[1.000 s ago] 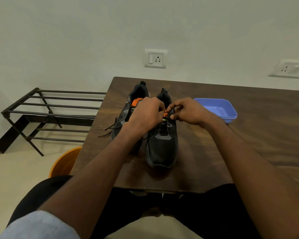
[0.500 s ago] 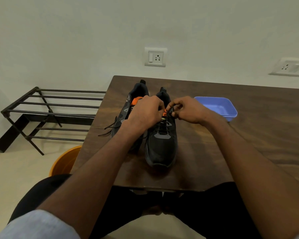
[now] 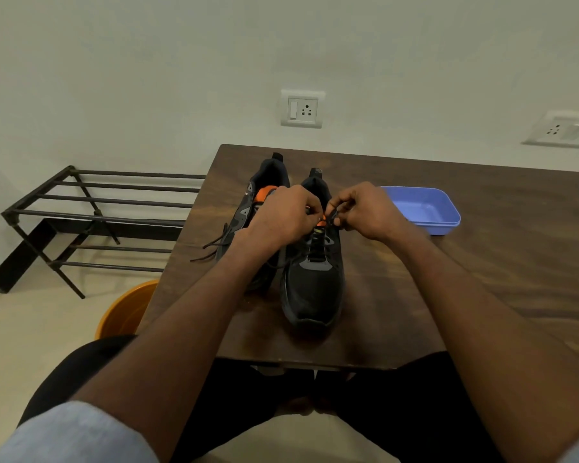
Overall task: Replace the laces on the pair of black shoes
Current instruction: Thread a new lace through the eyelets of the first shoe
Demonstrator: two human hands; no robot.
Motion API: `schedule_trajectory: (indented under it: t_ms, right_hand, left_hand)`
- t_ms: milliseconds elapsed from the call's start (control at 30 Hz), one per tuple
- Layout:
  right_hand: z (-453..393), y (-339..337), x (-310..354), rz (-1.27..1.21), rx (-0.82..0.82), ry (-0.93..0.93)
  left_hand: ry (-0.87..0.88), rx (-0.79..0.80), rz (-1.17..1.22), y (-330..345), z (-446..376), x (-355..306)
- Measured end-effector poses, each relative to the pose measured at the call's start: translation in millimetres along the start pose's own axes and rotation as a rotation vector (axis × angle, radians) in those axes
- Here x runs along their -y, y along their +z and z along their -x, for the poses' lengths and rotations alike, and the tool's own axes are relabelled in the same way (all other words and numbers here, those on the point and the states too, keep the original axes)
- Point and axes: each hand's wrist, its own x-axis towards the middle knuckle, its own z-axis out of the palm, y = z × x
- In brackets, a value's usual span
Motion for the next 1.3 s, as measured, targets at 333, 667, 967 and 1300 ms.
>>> schedule_trajectory:
  t_ms: [333,667,967,1300]
  right_hand:
    - [1.7,-1.3,1.5,-0.054,-0.006,0.031]
    - [1.1,-0.8,4.2,-0.066,-0.001,0.063]
    - [5.0,-4.1,4.4,-0.162,0.002,0.1]
    - [1.7,-2.8,6.0,-0.128,0.034,0.098]
  left_hand:
    - [-0.007,0.047,0.043,-2.2,-3.1,6.5]
    - [0.012,0.088,-0.219,-10.1,-2.6,-7.3]
    - [-0.053,0.053,-0.002,9.0,-2.0,0.0]
    - [-0.062,-0.116,-0.098,23.2,6.9,-9.3]
